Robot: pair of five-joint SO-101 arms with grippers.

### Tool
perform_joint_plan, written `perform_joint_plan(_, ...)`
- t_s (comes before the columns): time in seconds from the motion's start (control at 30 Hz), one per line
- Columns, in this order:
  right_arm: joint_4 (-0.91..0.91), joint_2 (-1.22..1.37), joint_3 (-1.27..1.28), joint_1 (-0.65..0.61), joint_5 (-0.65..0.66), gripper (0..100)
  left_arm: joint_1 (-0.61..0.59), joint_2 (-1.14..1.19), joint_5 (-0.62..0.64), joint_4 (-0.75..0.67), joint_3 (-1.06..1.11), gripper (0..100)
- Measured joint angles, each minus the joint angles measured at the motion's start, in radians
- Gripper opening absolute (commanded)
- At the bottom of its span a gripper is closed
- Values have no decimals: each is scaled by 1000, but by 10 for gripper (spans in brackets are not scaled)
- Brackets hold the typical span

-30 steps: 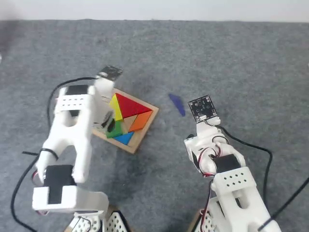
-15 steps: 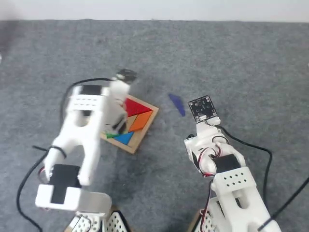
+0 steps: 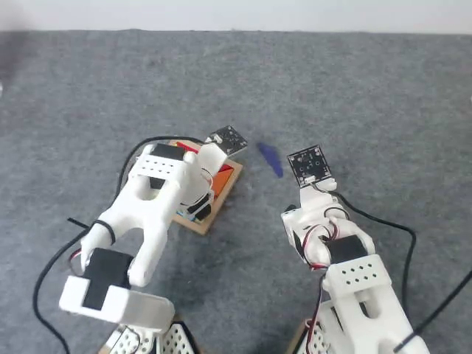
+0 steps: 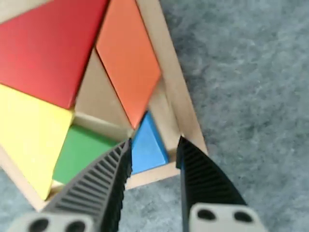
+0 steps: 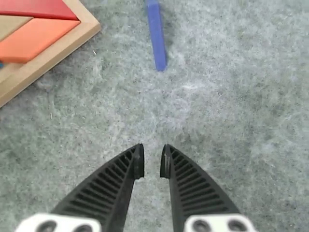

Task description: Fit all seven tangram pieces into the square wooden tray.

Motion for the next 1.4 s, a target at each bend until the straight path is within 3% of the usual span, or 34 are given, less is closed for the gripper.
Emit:
perform_joint_plan(0.47, 0, 0, 0, 0, 0, 78, 0, 55, -25, -72, 46, 147)
perform_joint_plan(0.6, 0, 0, 0, 0, 0, 78, 0, 123, -26, -44, -9, 62)
perform_joint_plan(1.03, 0, 0, 0, 0, 0, 78, 9, 141, -21, -3, -48, 12)
perform_joint_plan(1.2, 0, 0, 0, 0, 0, 78, -5, 84, -51, 87, -37, 12)
perform_joint_plan(1.4, 0, 0, 0, 0, 0, 78, -104, -28, -126, 189, -38, 12)
